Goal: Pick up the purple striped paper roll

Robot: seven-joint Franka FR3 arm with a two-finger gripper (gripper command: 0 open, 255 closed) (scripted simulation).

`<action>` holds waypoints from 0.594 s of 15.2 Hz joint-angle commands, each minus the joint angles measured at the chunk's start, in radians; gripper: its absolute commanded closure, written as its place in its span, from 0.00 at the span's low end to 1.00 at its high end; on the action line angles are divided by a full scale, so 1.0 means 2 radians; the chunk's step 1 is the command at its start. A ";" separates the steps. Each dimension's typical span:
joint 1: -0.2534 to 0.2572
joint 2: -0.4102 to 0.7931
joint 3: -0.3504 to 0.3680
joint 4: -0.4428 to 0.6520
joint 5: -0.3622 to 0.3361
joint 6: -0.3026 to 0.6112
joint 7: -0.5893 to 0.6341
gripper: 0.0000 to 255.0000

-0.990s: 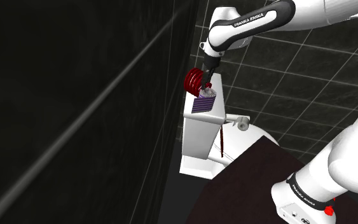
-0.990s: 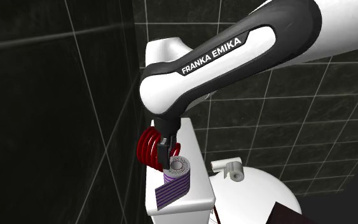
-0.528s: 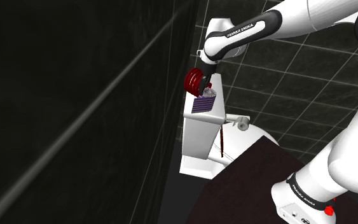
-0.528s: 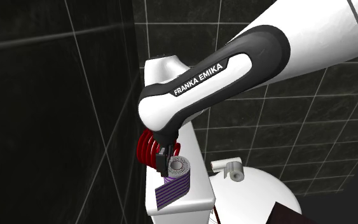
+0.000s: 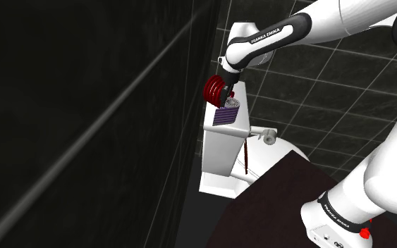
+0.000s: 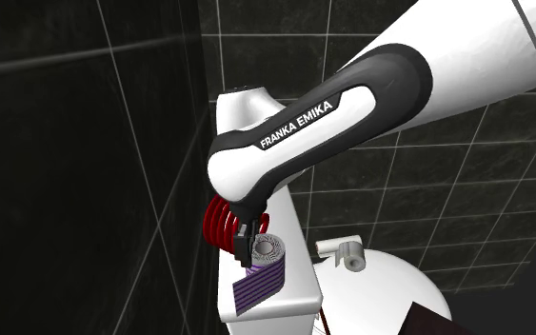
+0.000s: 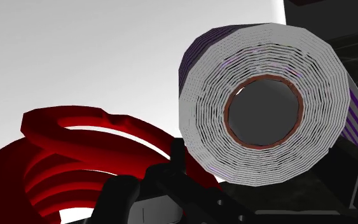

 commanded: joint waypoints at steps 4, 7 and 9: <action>-0.001 0.004 -0.001 0.002 0.000 -0.001 0.000 1.00; 0.000 -0.007 -0.001 0.009 -0.001 -0.019 0.001 1.00; 0.000 -0.014 -0.001 0.015 -0.002 -0.031 0.001 1.00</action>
